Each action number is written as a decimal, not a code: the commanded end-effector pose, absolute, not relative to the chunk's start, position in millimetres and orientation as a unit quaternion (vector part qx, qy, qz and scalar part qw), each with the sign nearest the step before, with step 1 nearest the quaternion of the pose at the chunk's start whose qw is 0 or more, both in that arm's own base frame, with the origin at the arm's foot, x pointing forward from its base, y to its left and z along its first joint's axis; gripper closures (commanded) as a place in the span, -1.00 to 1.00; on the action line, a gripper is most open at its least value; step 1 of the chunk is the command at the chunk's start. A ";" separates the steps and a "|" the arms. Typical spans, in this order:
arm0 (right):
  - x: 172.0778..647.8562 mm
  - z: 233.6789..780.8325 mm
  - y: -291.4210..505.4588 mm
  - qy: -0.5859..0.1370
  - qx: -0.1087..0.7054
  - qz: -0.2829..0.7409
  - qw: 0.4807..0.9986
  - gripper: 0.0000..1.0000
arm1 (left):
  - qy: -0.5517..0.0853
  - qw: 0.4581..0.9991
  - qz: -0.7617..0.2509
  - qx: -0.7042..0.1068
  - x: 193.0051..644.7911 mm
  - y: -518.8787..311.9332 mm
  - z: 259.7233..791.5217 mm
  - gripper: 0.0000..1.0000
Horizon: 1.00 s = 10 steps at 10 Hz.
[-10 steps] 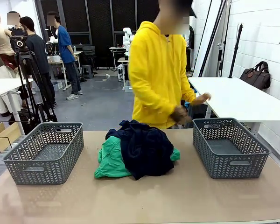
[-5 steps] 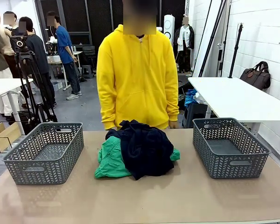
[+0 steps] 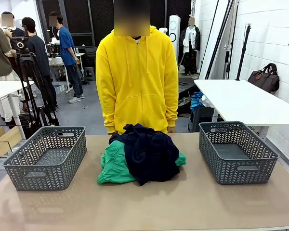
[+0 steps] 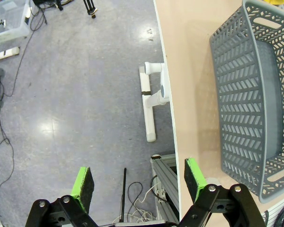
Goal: Sort the tops and bottoms.
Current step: Lift clothes from the center of the table with your left hand.
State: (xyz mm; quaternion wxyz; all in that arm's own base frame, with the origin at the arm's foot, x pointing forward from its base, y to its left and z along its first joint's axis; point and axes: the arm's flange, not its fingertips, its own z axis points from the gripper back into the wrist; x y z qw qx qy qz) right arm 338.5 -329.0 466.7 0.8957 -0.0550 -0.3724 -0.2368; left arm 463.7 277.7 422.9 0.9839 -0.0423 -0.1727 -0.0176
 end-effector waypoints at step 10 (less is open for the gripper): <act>337.0 468.5 -326.7 -0.370 -0.058 -0.232 0.898 -1.00 | -0.253 0.928 -0.268 -0.056 492.1 107.6 523.3 -1.00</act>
